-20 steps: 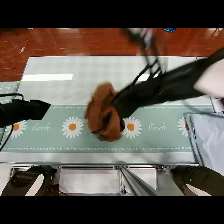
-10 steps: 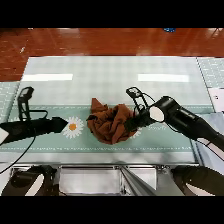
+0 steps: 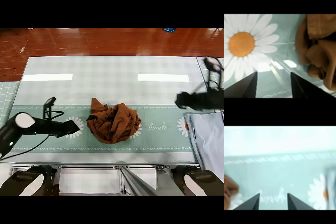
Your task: Fold the shirts.
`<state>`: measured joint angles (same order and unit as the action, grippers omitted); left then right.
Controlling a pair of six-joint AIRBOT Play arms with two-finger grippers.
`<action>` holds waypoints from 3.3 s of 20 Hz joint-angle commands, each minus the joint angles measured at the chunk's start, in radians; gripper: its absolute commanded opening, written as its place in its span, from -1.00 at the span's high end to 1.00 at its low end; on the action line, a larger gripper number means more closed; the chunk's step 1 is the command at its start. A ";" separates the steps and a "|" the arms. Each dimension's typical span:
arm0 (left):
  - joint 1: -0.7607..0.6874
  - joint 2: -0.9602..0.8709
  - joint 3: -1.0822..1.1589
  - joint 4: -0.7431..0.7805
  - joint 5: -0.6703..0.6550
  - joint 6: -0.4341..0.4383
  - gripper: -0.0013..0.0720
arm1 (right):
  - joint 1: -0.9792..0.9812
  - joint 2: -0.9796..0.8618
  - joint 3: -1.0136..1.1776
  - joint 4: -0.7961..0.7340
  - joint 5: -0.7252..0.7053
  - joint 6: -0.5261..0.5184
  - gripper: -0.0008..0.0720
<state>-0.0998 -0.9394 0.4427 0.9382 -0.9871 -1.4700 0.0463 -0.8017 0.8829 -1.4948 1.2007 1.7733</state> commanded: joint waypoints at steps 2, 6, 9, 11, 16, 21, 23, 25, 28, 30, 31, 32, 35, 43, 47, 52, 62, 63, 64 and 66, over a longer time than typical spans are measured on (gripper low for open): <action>-0.006 -0.212 -0.002 -0.317 0.037 0.234 -0.42 | -0.214 0.166 -0.277 0.312 -0.002 -0.127 -0.14; -0.091 -0.332 0.025 -0.484 0.132 0.317 -0.42 | -0.204 0.174 -0.406 0.474 -0.058 -0.155 -0.14; -0.193 -0.391 0.090 -0.497 0.172 0.317 -0.42 | -0.138 0.171 -0.433 0.476 -0.087 -0.136 -0.14; -0.222 -0.421 0.134 -0.490 0.174 0.317 -0.21 | -0.076 0.151 -0.436 0.476 -0.092 -0.116 -0.14; -0.199 -0.426 0.183 -0.480 0.130 0.335 0.92 | 0.063 0.006 -0.436 0.541 -0.255 -0.113 -0.14; -0.181 -0.426 0.185 -0.459 0.103 0.336 0.92 | 0.074 -0.215 -0.410 0.683 -0.402 -0.218 -0.14; -0.181 -0.426 0.184 -0.459 0.103 0.336 0.92 | 0.074 -0.294 -0.409 0.768 -0.396 -0.281 -0.14; -0.181 -0.426 0.184 -0.459 0.104 0.336 0.92 | 0.074 -0.360 -0.409 0.850 -0.411 -0.339 -0.14; -0.181 -0.426 0.185 -0.459 0.104 0.336 0.92 | 0.074 -0.437 -0.395 0.989 -0.451 -0.426 -0.14; -0.181 -0.426 0.185 -0.459 0.105 0.336 0.92 | 0.074 -0.489 -0.356 1.045 -0.461 -0.473 -0.10; -0.181 -0.426 0.185 -0.459 0.105 0.336 0.92 | 0.077 -0.515 -0.326 1.048 -0.459 -0.489 0.20; -0.179 -0.426 0.187 -0.459 0.105 0.336 0.92 | 0.080 -0.536 -0.299 1.051 -0.448 -0.520 0.62; -0.111 -0.412 0.246 -0.458 0.058 0.336 0.92 | 0.072 -0.532 -0.177 0.993 -0.359 -0.589 0.90; 0.233 -0.184 0.798 -0.460 -0.082 0.229 0.92 | 0.018 -0.352 0.617 0.378 -0.097 -0.276 0.90; 0.310 -0.090 1.154 -0.459 -0.107 0.219 0.92 | 0.018 -0.253 0.932 0.281 0.040 -0.269 0.90; 0.450 0.056 1.369 -0.388 -0.169 0.217 0.92 | 0.018 -0.017 0.987 0.127 0.202 -0.240 0.90; 0.403 0.414 1.056 0.061 -0.332 0.084 0.92 | 0.018 0.288 0.680 0.056 0.510 -0.093 0.90; 0.376 0.435 0.974 0.061 -0.333 0.084 0.92 | 0.018 0.312 0.593 0.108 0.509 -0.084 0.90; 0.360 0.448 0.894 0.061 -0.335 0.073 0.92 | 0.018 0.334 0.491 0.165 0.505 -0.080 0.90; 0.349 0.452 0.722 0.060 -0.333 0.059 0.92 | 0.018 0.357 0.290 0.244 0.463 -0.080 0.90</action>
<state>0.2832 -0.5266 1.3689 0.9737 -1.3098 -1.3891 0.0647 -0.4957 1.4040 -1.3735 1.6779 1.6711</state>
